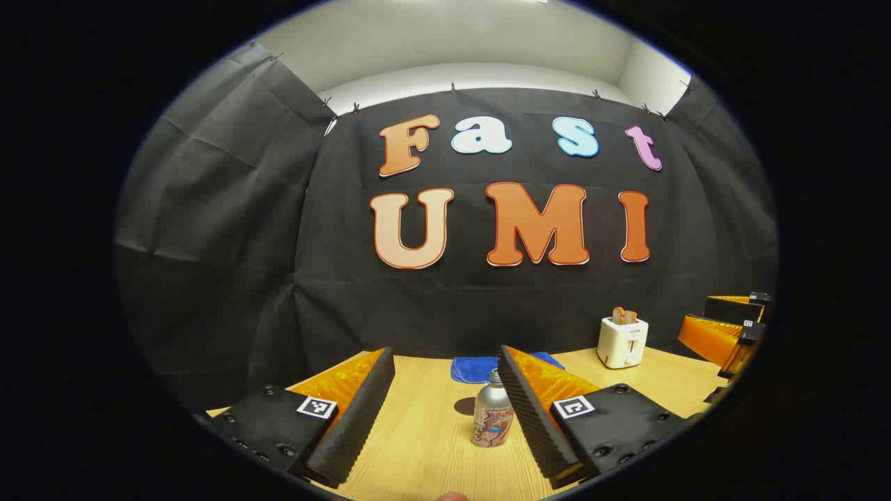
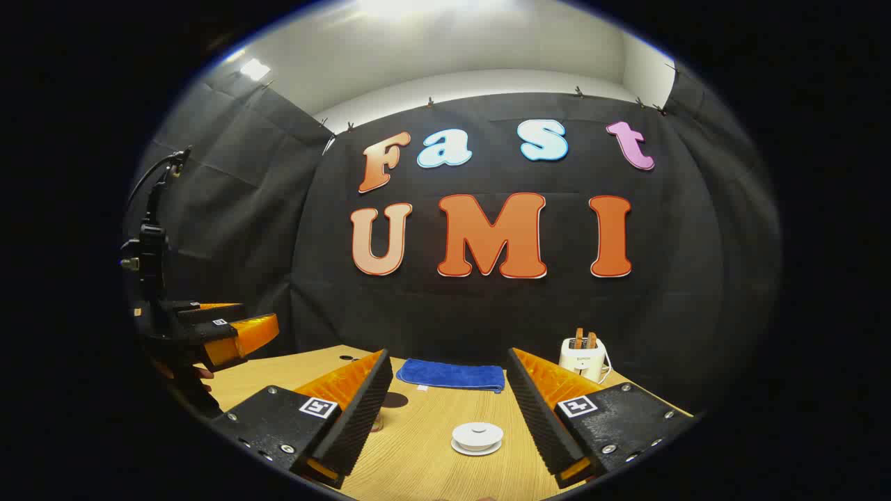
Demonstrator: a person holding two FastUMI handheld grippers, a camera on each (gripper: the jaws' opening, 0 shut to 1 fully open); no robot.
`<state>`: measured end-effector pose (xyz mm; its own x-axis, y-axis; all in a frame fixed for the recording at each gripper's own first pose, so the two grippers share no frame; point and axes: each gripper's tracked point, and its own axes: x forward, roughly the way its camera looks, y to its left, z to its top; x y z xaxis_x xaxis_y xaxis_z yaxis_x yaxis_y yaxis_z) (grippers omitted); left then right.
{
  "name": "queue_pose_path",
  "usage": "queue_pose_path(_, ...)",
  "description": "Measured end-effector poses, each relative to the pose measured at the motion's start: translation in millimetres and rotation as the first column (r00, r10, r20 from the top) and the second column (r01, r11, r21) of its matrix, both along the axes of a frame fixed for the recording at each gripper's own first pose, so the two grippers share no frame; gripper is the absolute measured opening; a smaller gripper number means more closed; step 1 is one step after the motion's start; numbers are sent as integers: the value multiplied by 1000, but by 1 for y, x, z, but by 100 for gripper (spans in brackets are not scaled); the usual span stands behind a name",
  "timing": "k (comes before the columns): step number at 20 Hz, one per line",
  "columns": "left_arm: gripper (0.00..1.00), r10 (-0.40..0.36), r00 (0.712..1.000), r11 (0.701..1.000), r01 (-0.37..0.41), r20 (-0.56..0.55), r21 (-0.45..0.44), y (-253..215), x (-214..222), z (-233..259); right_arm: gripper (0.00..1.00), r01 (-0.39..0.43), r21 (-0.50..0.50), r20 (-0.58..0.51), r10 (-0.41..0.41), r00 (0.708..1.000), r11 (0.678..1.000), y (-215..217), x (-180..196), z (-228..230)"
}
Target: Open the teacup lid with one hand, grasp the water bottle and pour water into the teacup with the other hand; after pouring, place the water bottle on the coaster and then close the teacup lid.
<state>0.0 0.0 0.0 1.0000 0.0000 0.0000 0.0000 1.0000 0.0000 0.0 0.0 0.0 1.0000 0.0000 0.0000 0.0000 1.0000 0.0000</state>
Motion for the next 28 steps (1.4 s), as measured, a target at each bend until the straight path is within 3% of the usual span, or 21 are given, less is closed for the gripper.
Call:
queue_pose_path(9,97,-25,1000,1000,24,19,3,-8,-4,4,99,4,24,-3,-4,1000,1000,-8,0,2)
queue_pose_path(12,97,-34,997,999,36,62,-35,-10,-3,11,99,6,28,1,-6,1000,1000,-15,4,2)
queue_pose_path(20,97,-4,994,999,8,108,-34,-6,20,14,99,35,36,-7,-34,999,999,-39,36,-9)
queue_pose_path(28,97,-45,996,997,50,82,-60,-18,56,-2,99,49,-13,-52,-50,997,999,-51,72,-39)
